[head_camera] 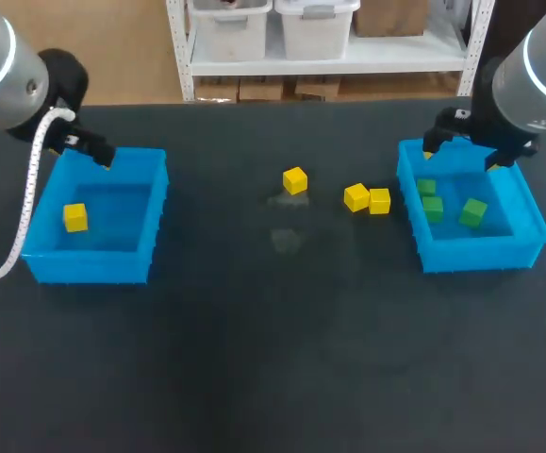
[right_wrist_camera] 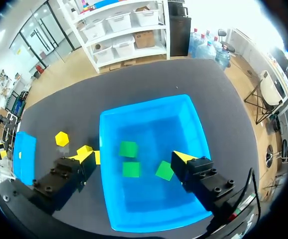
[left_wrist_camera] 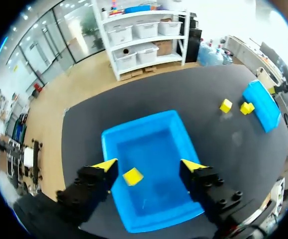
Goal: Put the green cubes in the right bin and the yellow cubes in the left bin.
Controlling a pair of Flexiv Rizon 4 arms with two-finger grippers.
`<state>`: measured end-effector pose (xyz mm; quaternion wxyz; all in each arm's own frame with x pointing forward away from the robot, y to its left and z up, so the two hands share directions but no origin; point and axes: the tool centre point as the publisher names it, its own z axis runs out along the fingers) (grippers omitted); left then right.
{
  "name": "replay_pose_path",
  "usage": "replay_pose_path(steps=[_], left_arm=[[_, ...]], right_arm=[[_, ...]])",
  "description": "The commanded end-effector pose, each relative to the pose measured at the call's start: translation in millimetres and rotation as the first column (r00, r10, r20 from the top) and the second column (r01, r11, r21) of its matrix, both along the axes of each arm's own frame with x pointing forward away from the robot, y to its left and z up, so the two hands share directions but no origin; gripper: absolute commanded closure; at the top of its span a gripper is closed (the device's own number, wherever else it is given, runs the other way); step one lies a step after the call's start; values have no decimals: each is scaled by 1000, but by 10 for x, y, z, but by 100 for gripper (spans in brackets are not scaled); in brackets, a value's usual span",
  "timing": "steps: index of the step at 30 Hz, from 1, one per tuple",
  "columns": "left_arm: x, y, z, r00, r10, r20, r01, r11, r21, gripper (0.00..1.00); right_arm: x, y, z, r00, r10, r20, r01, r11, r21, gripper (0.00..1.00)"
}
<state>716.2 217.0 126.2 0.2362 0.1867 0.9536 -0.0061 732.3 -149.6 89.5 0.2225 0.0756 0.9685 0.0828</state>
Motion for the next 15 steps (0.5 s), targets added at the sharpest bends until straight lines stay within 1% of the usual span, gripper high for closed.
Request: replay_pose_path(steps=[1,5,9,15], left_arm=[[169,-262,12,997,-79,-14,79,997,-1,0],[309,-564,9,983,-182,-22,183,983,16,0],[440,-895,-39,959,-281,-37,282,959,30,0],[533,-1348,-163,919,-388,-64,391,920,34,0]], right_arm=[[-21,-2,-3,1000,-3,7,3,1000,-1,0],[-21,-2,-3,1000,-3,7,3,1000,-1,0],[-21,-2,-3,1000,-3,7,3,1000,-1,0],[-21,-2,-3,1000,-3,7,3,1000,-1,0]])
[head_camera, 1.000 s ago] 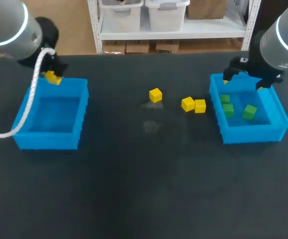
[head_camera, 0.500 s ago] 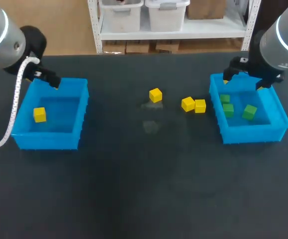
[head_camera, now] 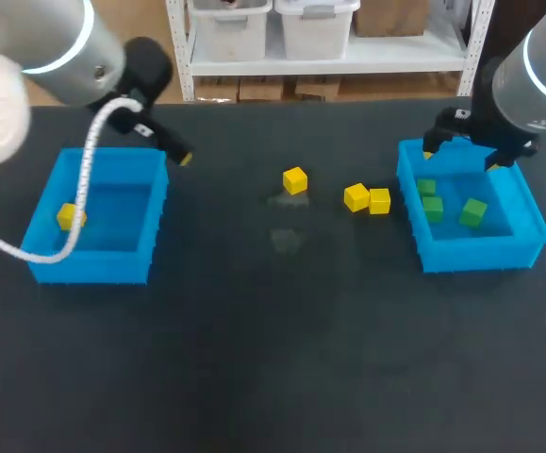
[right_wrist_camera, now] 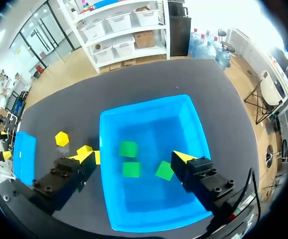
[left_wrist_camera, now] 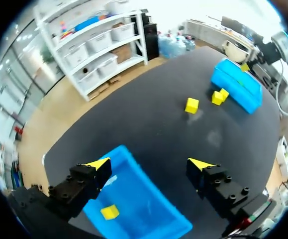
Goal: Put the green cubes in the right bin and the yellow cubes in the left bin.
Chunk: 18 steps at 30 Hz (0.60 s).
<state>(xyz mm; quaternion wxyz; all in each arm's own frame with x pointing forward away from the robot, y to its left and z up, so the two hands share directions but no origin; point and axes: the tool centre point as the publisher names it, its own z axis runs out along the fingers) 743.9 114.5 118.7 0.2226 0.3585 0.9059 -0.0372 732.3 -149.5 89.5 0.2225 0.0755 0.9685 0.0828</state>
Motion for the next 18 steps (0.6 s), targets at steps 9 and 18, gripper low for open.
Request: replay_pose_path(steps=[9,18], left_arm=[[286,-929,-307,978,-189,-95,193,980,44,0],[435,-1305,-585,954,-265,-143,277,958,72,0]], right_arm=[[-21,-3,-3,1000,-3,7,3,1000,-1,0],[-21,-3,-3,1000,-3,7,3,1000,-1,0]])
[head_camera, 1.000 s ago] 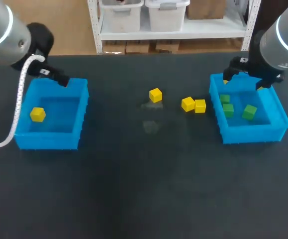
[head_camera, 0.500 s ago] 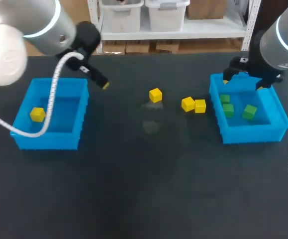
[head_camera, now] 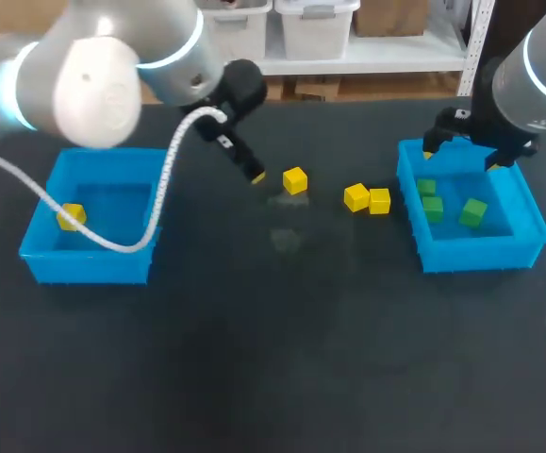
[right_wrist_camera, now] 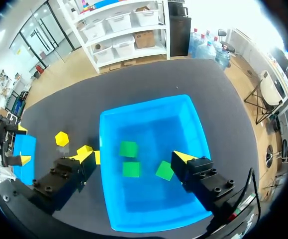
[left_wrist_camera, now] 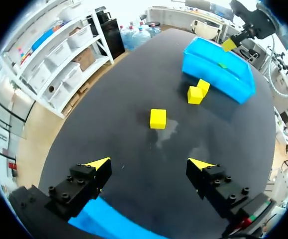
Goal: Put the green cubes in the right bin and the yellow cubes in the left bin.
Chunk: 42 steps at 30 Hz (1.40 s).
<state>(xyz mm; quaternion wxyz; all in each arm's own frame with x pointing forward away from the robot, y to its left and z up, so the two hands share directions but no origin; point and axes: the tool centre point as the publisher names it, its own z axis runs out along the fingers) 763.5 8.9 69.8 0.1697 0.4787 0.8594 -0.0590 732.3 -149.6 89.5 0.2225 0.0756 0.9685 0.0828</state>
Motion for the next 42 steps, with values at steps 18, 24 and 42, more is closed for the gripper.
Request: replay_pose_path(steps=[18,24,42], left_arm=[[507,-716,-409,993,-68,-100,74,995,61,0],[560,-750,-499,991,-69,-111,77,995,71,0],[480,-853,-799,985,-76,-157,98,985,141,0]], right_arm=[[-21,-2,-3,1000,-3,7,3,1000,-1,0],[-21,-2,-3,1000,-3,7,3,1000,-1,0],[-21,-2,-3,1000,-3,7,3,1000,-1,0]])
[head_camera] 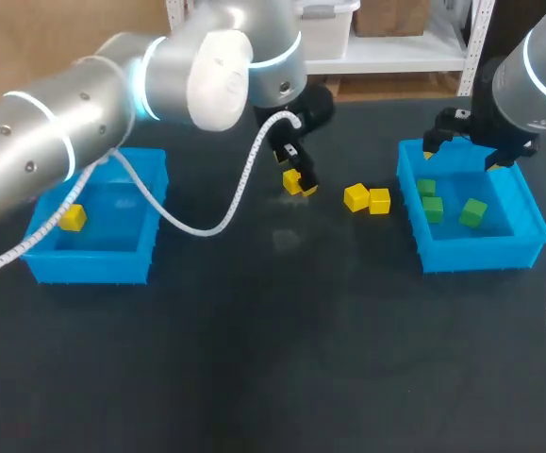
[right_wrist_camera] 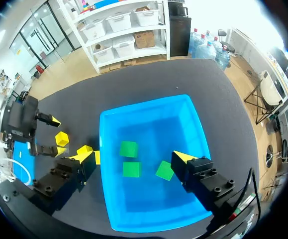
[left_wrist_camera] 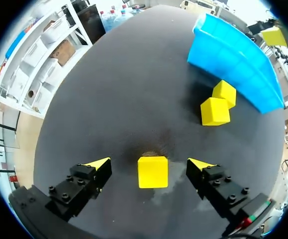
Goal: Put the green cubes in the right bin and the yellow cubes in the left bin.
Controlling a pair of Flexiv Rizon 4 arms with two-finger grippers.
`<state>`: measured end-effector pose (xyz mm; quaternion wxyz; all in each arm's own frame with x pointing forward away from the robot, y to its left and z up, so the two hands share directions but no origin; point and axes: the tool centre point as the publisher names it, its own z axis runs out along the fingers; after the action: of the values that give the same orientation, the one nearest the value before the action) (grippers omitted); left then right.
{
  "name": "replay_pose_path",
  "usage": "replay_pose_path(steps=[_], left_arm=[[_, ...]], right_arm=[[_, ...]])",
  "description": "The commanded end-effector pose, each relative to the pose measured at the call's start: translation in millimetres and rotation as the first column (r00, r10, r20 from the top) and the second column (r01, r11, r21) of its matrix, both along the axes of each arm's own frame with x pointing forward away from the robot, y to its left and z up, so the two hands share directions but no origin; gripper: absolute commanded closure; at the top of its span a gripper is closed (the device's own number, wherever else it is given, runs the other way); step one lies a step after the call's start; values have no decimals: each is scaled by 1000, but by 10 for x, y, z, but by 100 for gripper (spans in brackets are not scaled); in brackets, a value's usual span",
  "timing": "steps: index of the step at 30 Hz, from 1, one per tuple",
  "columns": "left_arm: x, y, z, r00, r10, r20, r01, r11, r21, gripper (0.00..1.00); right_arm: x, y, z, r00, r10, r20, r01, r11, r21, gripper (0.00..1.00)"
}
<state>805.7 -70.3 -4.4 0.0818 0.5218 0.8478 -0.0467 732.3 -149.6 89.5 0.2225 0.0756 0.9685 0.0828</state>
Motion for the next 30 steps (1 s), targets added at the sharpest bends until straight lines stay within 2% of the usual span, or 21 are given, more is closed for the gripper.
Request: replay_pose_path(steps=[1,2,3,9,15,23,26,30], left_arm=[[58,-57,-79,1000,7,-22,-6,999,36,0],[56,-49,-96,1000,20,-18,-19,999,42,61],[52,-42,-110,1000,25,-18,-24,999,42,100],[17,14,-133,999,31,-21,-30,998,48,100],[14,129,4,997,73,-2,-73,997,10,100],[50,406,516,986,147,72,-141,986,-87,100],[76,603,783,972,208,114,-192,972,-135,100],[86,955,1023,940,315,128,-286,936,-206,100]], right_arm=[[-21,-2,-3,1000,-3,7,3,1000,-1,0],[-21,-2,-3,1000,-3,7,3,1000,-1,0],[-21,-2,-3,1000,-3,7,3,1000,-1,0],[-21,-2,-3,1000,-3,7,3,1000,-1,0],[-21,-2,-3,1000,-3,7,3,1000,-1,0],[-21,-2,-3,1000,-3,7,3,1000,-1,0],[-21,-2,-3,1000,-3,7,3,1000,-1,0],[-21,-2,-3,1000,-3,7,3,1000,-1,0]])
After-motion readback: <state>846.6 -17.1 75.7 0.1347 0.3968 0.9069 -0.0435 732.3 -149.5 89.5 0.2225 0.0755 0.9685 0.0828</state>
